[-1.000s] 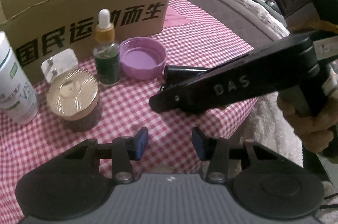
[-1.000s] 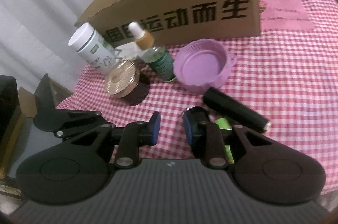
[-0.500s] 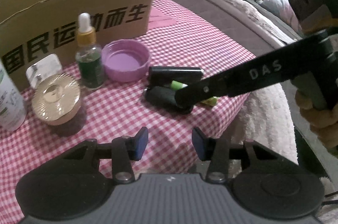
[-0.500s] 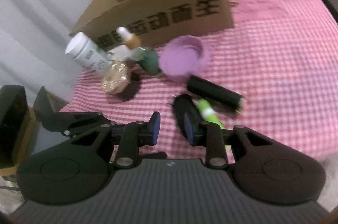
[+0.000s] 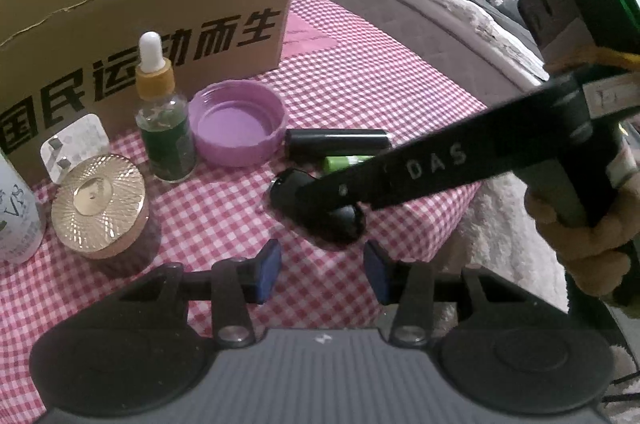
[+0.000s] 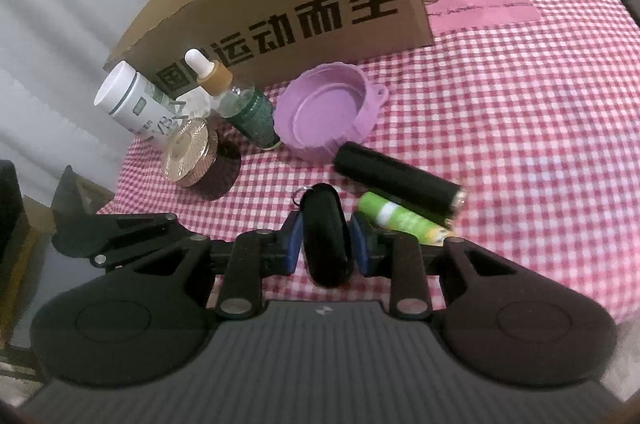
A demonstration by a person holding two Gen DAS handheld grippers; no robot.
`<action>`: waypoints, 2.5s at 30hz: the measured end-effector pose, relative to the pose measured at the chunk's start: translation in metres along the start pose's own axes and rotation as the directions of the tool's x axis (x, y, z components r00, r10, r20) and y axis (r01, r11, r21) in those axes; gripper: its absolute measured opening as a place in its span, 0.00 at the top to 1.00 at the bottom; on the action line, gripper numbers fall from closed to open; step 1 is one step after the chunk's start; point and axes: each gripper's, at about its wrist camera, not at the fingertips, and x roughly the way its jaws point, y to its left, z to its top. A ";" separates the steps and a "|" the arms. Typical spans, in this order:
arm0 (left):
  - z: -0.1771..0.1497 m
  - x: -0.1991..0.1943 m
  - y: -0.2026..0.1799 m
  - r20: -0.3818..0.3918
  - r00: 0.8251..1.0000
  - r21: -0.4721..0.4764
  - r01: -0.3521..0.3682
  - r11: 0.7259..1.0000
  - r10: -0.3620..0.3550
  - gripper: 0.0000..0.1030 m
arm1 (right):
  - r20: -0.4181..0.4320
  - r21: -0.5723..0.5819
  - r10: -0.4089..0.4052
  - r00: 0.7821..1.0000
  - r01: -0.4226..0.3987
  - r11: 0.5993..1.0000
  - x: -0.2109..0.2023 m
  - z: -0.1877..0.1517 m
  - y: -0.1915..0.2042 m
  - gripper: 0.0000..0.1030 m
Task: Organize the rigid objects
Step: 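Close the right gripper on the black key fob, then carry the key fob into the cardboard box with the right gripper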
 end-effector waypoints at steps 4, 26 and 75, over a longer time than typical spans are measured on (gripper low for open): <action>0.001 -0.001 0.005 -0.001 1.000 -0.019 0.001 1.000 -0.001 0.55 | -0.029 0.019 0.069 0.997 -0.068 0.997 0.004 0.001 0.003 0.79; 0.001 -0.018 0.006 0.060 0.995 -0.008 -0.075 0.997 0.075 0.73 | 0.008 0.028 0.136 0.991 -0.136 0.990 0.003 0.003 0.016 0.91; 0.001 -0.008 0.015 0.016 0.996 -0.014 -0.089 0.996 0.089 0.71 | -0.020 0.155 0.197 0.980 -0.191 0.969 0.025 0.008 0.005 0.84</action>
